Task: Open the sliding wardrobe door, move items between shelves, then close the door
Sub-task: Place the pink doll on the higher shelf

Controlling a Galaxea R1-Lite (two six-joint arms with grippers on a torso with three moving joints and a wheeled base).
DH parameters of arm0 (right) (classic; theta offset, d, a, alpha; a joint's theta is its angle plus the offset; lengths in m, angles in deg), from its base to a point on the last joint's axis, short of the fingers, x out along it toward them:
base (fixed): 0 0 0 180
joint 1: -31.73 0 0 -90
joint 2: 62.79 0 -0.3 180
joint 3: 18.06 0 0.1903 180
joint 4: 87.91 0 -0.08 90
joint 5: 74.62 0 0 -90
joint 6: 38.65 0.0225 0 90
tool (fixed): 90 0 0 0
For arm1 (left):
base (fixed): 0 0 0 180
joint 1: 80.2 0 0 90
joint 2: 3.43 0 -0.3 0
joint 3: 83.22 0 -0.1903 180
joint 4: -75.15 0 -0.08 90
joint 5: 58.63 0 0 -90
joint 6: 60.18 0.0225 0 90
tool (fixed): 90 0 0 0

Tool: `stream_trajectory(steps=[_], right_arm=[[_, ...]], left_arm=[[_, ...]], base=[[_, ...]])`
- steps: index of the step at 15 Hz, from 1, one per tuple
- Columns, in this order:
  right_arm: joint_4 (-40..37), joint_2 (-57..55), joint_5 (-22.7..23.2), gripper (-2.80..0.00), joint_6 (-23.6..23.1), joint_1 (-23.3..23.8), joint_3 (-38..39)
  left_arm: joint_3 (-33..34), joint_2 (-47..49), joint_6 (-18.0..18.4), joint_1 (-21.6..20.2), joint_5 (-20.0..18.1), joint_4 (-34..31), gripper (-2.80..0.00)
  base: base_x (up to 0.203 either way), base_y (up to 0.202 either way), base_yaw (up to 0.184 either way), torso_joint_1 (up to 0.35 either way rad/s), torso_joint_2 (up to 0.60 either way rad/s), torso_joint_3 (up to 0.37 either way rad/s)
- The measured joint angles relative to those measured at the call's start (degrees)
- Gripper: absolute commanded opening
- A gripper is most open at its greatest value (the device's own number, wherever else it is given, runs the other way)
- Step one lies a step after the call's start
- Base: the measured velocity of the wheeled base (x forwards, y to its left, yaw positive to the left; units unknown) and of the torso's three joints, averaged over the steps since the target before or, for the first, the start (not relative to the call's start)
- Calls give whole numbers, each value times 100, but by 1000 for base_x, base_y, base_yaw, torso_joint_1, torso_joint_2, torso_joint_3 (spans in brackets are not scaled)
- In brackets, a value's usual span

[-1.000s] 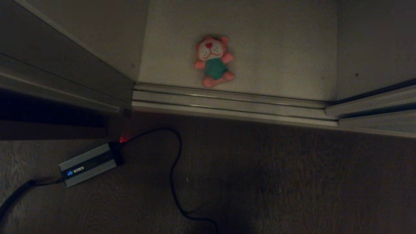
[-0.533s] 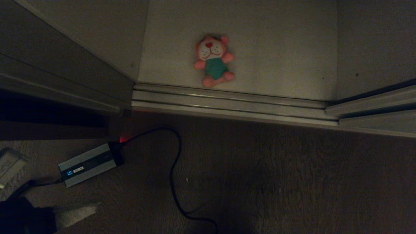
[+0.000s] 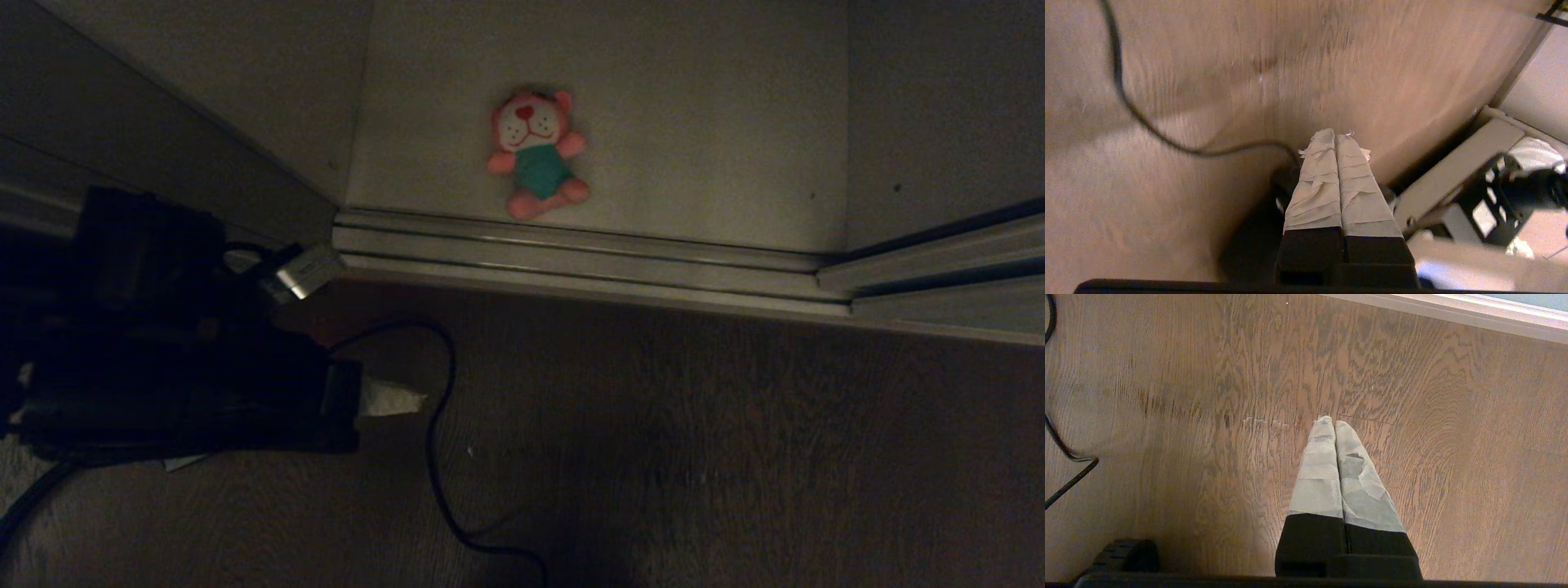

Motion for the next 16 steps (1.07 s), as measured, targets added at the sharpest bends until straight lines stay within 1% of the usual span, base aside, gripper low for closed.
stream_trajectory(steps=[2,3,4,5,7,8,9,10,11,14,16], right_arm=[[0,0,0,-280,0,0,0],[0,0,0,-280,1,0,0],[0,0,0,-280,0,0,0],[0,0,0,-280,-2,0,0],[0,0,2,-280,0,0,0],[0,0,0,-280,0,0,0],[1,0,2,-280,0,0,0],[0,0,0,-280,0,0,0],[-1,0,0,-280,0,0,0],[0,0,0,-280,0,0,0],[0,0,0,-280,0,0,0]], left_arm=[[-411,479,-52,123,178,111,-280],[-573,726,-138,143,391,287,-280],[-758,972,-319,159,674,554,-280],[-943,1196,-499,164,923,799,0],[-1449,1653,-864,198,1469,1114,0],[-1705,1816,-1052,232,1648,1140,0],[-1972,1945,-1320,267,1723,1145,0],[-2218,2041,-1615,291,1745,1165,0],[-2442,2120,-1810,308,1747,1175,0],[-3155,2448,-2051,330,1740,1209,0],[-3437,2752,-2128,335,1736,1415,0]], base=[[0,0,0,0,0,0],[0,0,0,0,0,0],[0,0,0,0,0,0],[0,0,0,0,0,0],[0,0,0,0,0,0],[0,0,0,0,0,0],[0,0,0,0,0,0],[0,0,0,0,0,0],[0,0,0,0,0,0],[0,0,0,0,0,0],[0,0,0,0,0,0]])
